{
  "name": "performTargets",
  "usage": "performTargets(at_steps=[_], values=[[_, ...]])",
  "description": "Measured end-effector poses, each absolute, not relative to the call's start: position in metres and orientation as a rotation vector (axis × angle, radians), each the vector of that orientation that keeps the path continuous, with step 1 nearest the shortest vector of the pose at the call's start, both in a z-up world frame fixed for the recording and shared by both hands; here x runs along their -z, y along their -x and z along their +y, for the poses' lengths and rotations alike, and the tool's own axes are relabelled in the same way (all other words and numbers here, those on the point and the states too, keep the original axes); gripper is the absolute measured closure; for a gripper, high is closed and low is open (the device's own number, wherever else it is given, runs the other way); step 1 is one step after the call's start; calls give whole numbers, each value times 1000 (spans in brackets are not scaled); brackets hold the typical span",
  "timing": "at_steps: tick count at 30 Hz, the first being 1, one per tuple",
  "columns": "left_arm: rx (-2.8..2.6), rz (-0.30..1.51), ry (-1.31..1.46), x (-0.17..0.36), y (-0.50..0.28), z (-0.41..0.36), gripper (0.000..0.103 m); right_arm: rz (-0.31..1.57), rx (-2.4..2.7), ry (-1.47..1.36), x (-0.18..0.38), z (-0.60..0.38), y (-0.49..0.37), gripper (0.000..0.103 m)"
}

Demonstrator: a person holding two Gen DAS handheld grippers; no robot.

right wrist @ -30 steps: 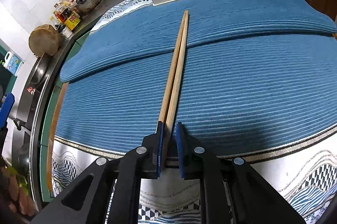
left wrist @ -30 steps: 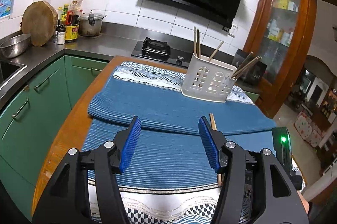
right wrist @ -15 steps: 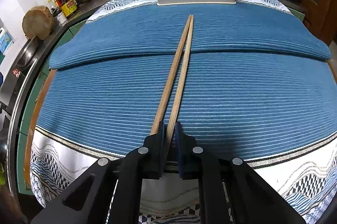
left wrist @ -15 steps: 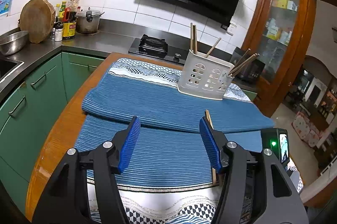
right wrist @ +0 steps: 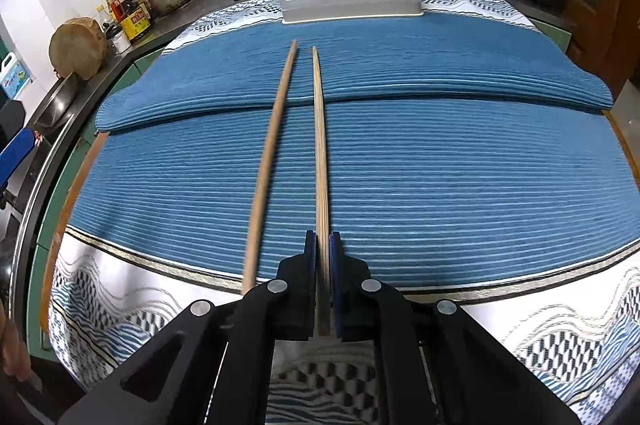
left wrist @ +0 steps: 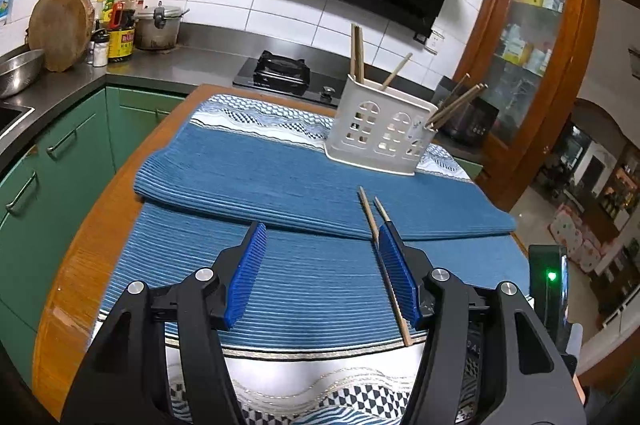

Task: Organize utensils
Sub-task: 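Close the right tool on a chopstick while the left tool grasps another chopstick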

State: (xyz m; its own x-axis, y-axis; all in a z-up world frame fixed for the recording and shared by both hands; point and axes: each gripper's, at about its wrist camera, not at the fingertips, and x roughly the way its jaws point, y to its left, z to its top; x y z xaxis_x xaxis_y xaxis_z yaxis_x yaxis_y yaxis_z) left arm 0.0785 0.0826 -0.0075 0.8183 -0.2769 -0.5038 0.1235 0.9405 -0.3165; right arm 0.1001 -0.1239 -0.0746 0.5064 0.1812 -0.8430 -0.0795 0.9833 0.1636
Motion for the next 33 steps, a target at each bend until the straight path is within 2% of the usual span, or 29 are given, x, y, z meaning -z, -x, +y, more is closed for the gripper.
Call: performTargets(at_steps=[14, 24, 33], values=[[346, 712, 261, 42, -84, 29, 47, 998, -148, -41, 77, -160, -82, 96], [406, 869, 217, 84, -102, -22, 71, 997, -186, -70, 78, -178, -75, 96], [364, 923, 198, 95, -119, -38, 80, 987, -218, -68, 78, -185, -68, 96]])
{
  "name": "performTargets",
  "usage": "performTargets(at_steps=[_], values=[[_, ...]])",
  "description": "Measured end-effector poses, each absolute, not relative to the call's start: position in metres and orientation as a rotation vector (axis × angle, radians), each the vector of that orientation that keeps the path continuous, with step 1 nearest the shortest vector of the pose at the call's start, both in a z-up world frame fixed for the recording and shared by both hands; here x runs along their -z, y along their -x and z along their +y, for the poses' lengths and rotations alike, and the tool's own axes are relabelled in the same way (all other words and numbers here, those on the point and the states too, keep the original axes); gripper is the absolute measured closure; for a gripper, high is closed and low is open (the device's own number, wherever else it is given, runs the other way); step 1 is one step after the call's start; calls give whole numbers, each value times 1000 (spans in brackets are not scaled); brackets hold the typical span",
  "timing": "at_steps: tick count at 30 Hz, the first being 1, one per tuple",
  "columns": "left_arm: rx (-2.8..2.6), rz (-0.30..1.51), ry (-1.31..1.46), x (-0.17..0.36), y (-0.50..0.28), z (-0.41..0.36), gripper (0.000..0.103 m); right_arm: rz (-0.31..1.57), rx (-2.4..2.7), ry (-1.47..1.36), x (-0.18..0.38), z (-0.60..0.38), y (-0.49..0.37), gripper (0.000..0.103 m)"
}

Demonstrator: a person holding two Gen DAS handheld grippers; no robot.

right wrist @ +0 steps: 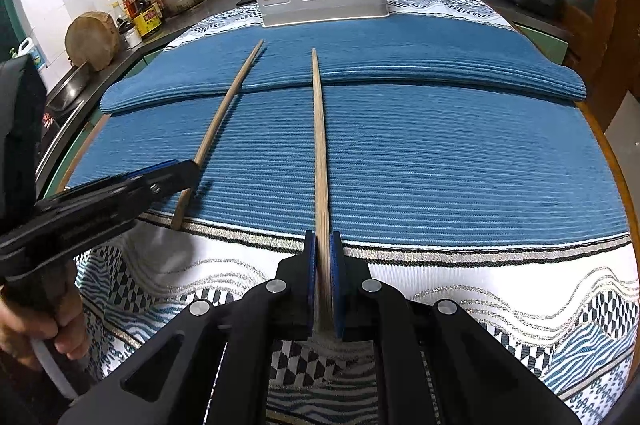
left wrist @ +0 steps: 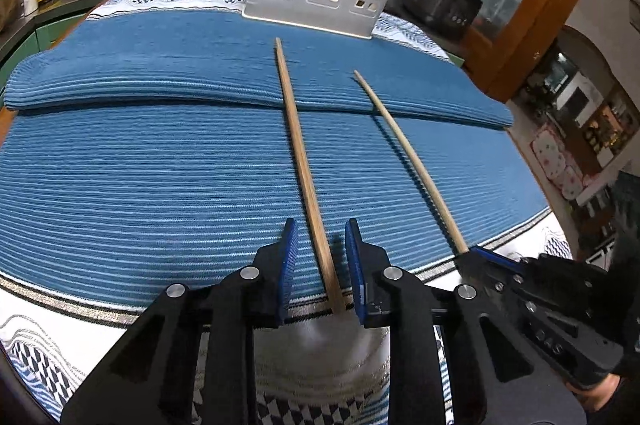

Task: Organize utensils
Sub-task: 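Close the right tool on a chopstick while the left tool grasps another chopstick, then lift the chopsticks and carry both tools toward the white holder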

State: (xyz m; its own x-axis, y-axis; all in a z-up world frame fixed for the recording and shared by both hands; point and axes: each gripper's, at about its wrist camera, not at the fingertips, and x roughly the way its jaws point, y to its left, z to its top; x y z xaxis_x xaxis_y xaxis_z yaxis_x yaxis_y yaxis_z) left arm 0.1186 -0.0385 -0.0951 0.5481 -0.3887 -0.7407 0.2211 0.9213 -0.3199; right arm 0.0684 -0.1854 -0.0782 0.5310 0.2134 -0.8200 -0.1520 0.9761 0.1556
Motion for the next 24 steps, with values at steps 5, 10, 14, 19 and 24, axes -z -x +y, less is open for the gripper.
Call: performTargets(at_steps=[5, 10, 14, 19, 24], values=[[334, 928, 159, 97, -122, -48, 80, 978, -231, -42, 78, -184, -64, 95], [313, 931, 119, 96, -125, -56, 80, 972, -243, -24, 79, -181, -58, 92], [294, 934, 108, 96, -127, -59, 83, 953, -228, 44, 81, -172, -53, 92], [266, 931, 33, 94, -127, -63, 91, 942, -216, 63, 82, -172, -53, 95], [282, 948, 63, 92, -131, -55, 96, 925, -204, 44, 75, -179, -52, 95]])
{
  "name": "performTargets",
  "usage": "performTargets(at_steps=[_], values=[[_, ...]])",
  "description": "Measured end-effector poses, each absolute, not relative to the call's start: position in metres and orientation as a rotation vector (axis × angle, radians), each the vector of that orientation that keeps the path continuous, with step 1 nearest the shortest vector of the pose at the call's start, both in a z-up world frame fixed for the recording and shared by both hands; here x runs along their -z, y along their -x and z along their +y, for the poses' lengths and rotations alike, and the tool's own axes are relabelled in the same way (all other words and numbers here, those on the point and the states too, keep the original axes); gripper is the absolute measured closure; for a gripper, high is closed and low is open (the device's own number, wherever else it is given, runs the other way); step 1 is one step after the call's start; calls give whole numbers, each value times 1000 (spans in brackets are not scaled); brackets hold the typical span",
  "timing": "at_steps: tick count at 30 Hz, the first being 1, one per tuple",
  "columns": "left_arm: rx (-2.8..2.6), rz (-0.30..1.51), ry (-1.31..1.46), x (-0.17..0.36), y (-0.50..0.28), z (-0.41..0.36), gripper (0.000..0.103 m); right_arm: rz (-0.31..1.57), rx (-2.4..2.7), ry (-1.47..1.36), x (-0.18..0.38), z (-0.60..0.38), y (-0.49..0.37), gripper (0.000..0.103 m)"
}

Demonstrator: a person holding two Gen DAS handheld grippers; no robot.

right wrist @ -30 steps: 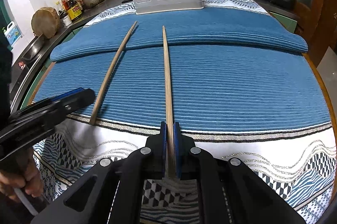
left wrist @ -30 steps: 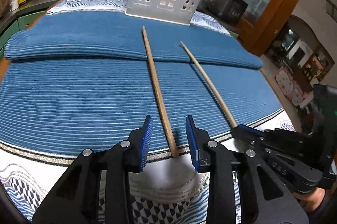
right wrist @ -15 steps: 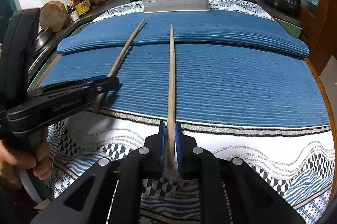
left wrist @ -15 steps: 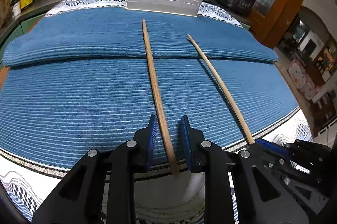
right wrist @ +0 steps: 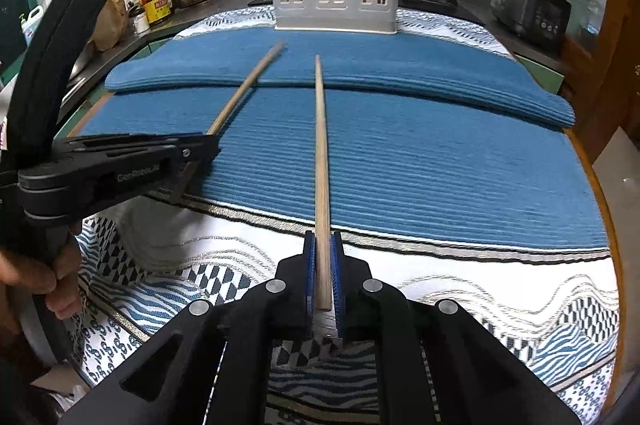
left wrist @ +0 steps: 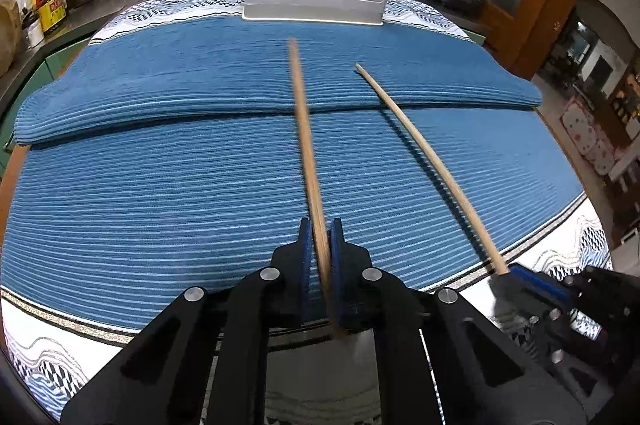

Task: Organize utensils
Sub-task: 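Lift the chopsticks and carry both tools toward the white holder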

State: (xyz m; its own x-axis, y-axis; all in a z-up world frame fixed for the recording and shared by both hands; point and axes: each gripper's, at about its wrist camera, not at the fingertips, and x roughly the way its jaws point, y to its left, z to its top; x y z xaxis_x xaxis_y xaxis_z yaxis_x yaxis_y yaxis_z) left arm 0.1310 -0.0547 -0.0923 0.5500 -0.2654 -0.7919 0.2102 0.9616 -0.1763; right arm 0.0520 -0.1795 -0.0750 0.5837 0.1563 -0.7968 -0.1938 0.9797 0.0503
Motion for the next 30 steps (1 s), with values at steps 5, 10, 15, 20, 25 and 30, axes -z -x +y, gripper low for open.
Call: performTargets(at_steps=[5, 10, 15, 20, 25, 30], values=[[316, 914, 125, 84, -125, -43, 96, 847, -200, 41, 44, -188, -43, 95], [343, 844, 179, 62, -118, -29, 96, 755, -213, 30, 4, -197, -39, 95], [364, 749, 201, 31, -114, -14, 96, 678, -244, 15, -35, -202, -45, 96], [377, 754, 172, 25, -114, -11, 96, 643, -261, 13, -56, -203, -54, 96], [398, 819, 160, 48, -112, -16, 92, 636, -273, 6, -58, -203, -54, 96], [398, 886, 114, 73, -115, -28, 76, 627, -273, 15, -62, -203, -53, 96]])
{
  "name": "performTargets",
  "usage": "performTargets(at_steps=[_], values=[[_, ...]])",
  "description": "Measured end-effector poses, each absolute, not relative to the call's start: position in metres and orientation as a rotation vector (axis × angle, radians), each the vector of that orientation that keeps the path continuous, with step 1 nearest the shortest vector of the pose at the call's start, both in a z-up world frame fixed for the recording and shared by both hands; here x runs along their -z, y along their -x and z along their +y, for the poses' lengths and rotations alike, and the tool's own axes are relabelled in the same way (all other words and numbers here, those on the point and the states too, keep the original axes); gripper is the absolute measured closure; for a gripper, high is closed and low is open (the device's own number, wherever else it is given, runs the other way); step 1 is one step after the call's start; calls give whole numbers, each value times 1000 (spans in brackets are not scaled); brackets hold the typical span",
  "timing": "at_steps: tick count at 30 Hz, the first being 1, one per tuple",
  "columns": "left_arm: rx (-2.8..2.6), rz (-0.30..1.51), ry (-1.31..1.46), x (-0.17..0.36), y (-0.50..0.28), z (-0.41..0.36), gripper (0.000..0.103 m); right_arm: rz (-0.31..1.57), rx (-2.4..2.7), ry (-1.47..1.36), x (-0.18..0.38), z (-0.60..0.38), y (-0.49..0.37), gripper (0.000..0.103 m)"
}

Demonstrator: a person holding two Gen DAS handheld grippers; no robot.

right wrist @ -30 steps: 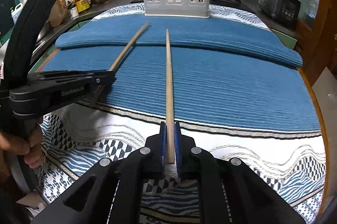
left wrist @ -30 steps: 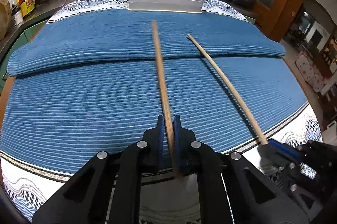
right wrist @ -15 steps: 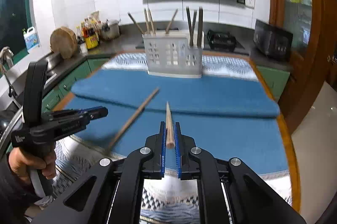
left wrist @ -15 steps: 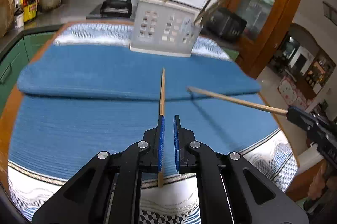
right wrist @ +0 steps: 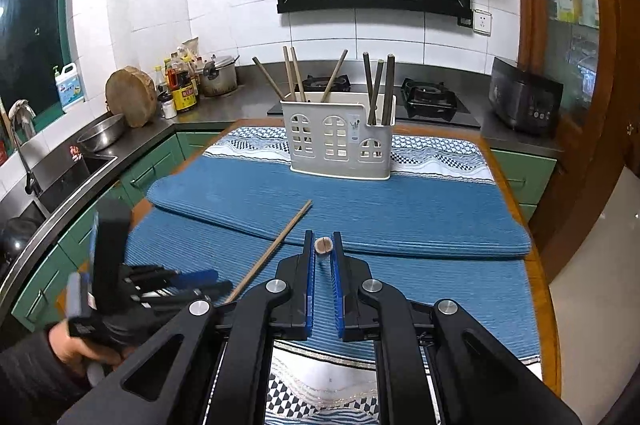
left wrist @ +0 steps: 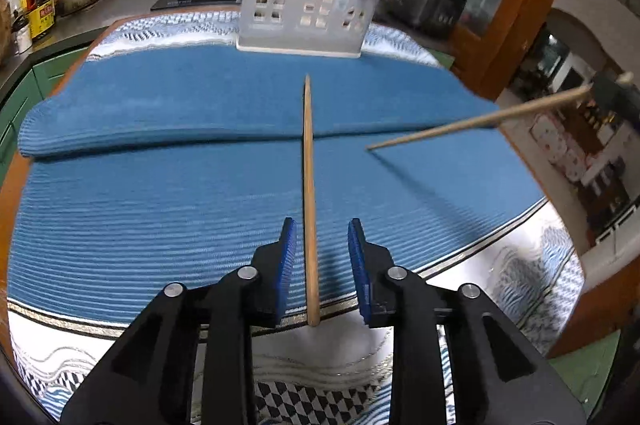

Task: Organize utensils
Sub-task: 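Lift the chopsticks and carry both tools toward the white holder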

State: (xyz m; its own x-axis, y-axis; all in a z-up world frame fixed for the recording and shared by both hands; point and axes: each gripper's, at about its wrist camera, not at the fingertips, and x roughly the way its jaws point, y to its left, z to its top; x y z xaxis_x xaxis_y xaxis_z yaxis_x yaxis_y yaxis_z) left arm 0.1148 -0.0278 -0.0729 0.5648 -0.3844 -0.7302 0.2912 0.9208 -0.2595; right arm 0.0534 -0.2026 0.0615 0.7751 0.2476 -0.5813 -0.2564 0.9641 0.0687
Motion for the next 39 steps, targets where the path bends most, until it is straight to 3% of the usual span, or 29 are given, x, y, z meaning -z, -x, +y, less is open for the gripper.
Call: performTargets(at_steps=[10, 12, 16, 21, 32, 39], values=[[366, 935, 75, 96, -117, -38, 77, 613, -270, 28, -64, -202, -51, 96], [335, 933, 39, 95, -117, -41, 87, 614, -271, 27, -64, -202, -52, 96], [314, 929, 20, 94, -116, -39, 98, 617, -272, 28, -63, -202, -53, 96], [316, 902, 44, 81, -111, -31, 98, 611, -272, 26, -64, -202, -52, 96], [335, 653, 105, -2, -111, -4, 98, 569, -289, 16, -90, -202, -59, 96], [375, 759, 93, 19, -110, -8, 98, 567, -296, 25, -92, -201, -60, 96]])
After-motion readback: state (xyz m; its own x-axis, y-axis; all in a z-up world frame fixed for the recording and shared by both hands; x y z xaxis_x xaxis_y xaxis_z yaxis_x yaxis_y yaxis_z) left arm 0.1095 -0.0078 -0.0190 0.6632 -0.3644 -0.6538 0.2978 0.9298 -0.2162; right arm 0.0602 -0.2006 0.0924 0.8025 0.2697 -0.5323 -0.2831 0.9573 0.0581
